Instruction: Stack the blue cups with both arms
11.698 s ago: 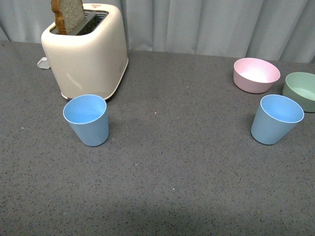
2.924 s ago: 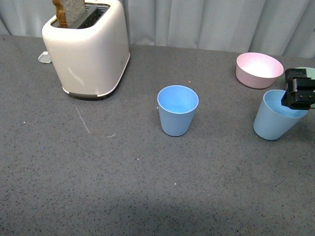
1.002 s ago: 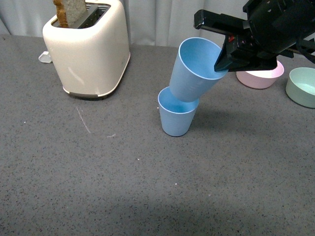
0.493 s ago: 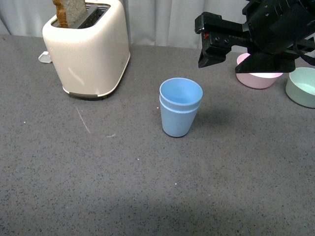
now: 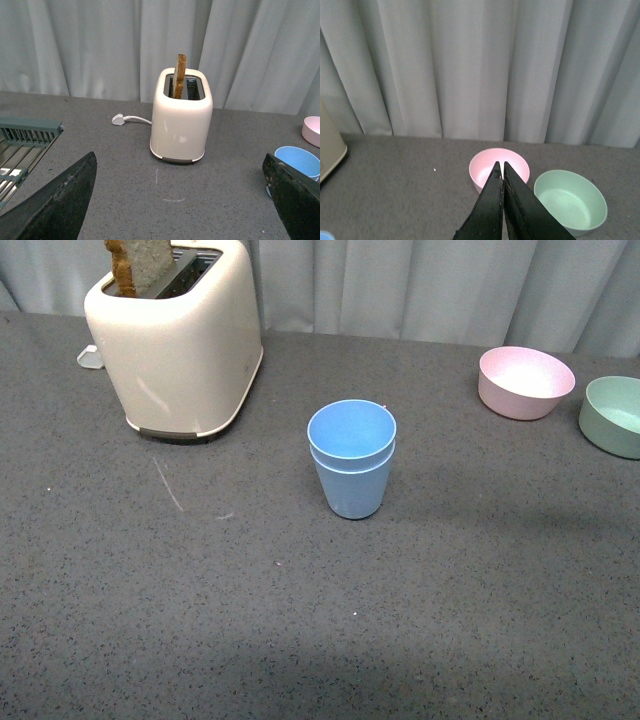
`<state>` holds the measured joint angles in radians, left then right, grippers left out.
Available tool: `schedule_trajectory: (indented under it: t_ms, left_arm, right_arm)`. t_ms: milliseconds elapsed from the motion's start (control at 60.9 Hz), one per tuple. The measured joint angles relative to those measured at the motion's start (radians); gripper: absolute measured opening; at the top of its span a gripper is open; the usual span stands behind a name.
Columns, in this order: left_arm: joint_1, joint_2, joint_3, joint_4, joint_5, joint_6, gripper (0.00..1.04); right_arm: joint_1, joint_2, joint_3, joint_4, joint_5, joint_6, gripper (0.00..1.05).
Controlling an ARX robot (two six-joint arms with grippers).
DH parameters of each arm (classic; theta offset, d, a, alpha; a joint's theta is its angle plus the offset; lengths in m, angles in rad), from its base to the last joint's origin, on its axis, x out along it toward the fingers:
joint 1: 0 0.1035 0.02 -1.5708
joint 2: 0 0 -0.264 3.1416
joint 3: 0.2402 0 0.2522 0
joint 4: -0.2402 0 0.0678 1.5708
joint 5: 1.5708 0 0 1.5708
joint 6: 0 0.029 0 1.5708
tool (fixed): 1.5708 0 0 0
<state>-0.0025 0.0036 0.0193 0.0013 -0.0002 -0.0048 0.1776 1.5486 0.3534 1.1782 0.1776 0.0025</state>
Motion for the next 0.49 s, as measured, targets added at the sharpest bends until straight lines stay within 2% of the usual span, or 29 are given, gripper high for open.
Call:
schedule_trajectory:
  t_ms: [246, 493]
  left_arm:
    - [0.0, 0.0, 0.0, 0.0, 0.0, 0.0, 0.98]
    - [0.0, 0.0, 0.0, -0.001, 0.0, 0.0, 0.98]
  right_arm:
    - [-0.069, -0.249, -0.181, -0.07, -0.066, -0.001, 0.01]
    - [-0.117, -0.446, -0.265, -0.182, -0.132, -0.001, 0.01]
